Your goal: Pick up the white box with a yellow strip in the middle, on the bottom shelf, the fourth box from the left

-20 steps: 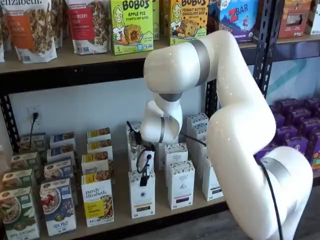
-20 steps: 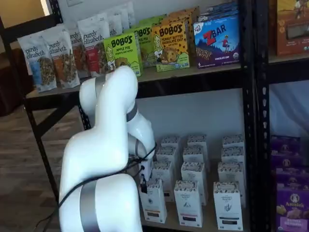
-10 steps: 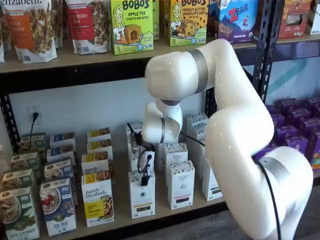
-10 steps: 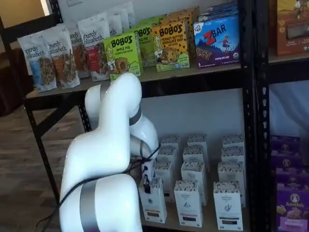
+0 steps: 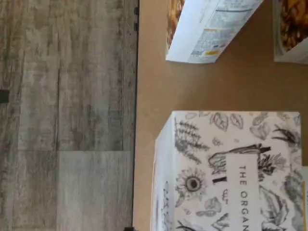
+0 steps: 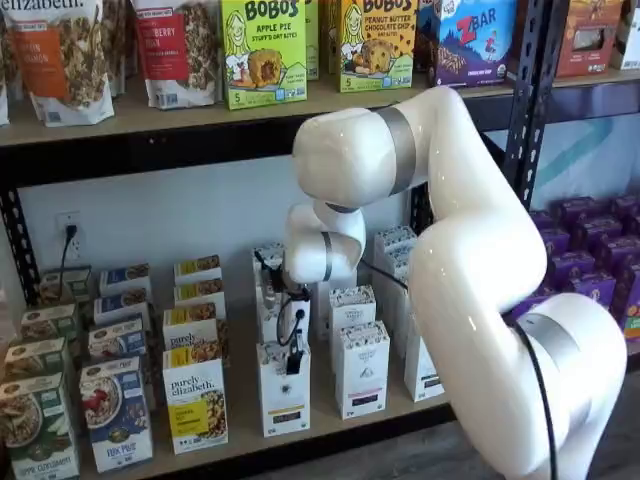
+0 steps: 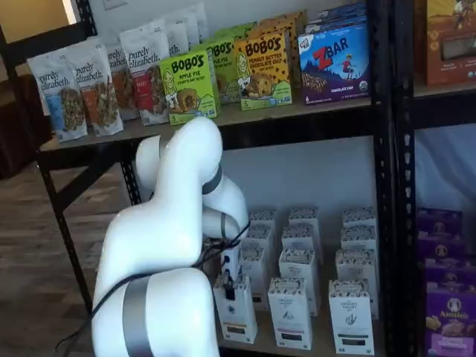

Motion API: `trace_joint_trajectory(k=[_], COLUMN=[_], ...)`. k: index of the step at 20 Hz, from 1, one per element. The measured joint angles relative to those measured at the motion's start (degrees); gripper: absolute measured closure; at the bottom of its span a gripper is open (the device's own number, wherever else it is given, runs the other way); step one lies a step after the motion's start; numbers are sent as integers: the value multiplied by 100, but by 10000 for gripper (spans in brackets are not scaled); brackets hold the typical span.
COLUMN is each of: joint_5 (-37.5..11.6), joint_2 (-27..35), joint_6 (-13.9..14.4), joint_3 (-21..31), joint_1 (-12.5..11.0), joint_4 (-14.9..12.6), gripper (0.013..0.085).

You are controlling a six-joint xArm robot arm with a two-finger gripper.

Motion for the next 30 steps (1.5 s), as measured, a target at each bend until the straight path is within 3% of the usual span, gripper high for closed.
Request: trace_joint_trajectory(k=[15,22,26,30], joint_5=[0,-96,-87,-33], joint_2=[392,514,544,576], joint_6=[388,359,328,347], joint_3=[-369,-462,-501,-560], joint_1=[84,116,125,132], joint_4=[-352,-287,-240,-250], gripper=[130,130,250,290])
